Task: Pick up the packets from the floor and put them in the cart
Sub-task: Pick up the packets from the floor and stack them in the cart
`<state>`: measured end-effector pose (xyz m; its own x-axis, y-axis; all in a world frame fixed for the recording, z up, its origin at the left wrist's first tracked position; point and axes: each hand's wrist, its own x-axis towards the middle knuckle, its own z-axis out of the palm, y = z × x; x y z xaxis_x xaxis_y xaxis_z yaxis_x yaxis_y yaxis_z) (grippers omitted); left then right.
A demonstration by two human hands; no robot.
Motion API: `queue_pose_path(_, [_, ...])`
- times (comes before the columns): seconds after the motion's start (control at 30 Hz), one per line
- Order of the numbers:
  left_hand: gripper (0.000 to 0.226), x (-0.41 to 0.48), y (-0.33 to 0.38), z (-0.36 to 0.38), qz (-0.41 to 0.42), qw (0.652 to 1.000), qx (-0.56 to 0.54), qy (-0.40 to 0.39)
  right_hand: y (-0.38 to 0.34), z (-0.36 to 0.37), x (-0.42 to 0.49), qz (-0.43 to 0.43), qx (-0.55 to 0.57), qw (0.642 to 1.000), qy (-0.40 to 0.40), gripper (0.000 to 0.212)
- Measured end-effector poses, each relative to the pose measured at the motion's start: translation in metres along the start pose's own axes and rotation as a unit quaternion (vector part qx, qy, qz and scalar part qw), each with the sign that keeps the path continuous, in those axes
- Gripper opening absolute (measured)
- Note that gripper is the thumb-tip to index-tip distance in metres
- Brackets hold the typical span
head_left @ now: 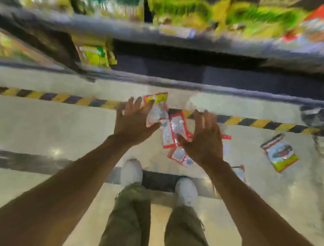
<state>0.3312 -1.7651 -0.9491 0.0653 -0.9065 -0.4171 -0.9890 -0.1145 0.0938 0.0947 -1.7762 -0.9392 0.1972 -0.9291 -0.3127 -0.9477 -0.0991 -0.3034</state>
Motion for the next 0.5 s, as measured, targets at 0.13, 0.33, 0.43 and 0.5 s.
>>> queue_pose_path(0.13, [0.087,0.054,-0.020,0.102,-0.067,0.995,-0.054,-0.058,0.021,0.104,0.034,0.041,-0.011,0.997,-0.066,0.102])
queue_pose_path(0.33, [0.084,0.140,-0.037,0.188,-0.265,0.870,-0.403,-0.102,0.044,0.213,0.087,0.147,0.044,0.981,-0.121,0.106])
queue_pose_path(0.43, [0.066,0.176,-0.049,0.254,-0.333,0.779,-0.524,-0.087,0.053,0.248,0.101,0.214,0.082,0.965,-0.128,0.113])
queue_pose_path(0.5, [0.078,0.188,-0.049,0.274,-0.357,0.752,-0.553,-0.051,0.055,0.261,0.104,0.228,0.069,0.961,-0.138,0.114])
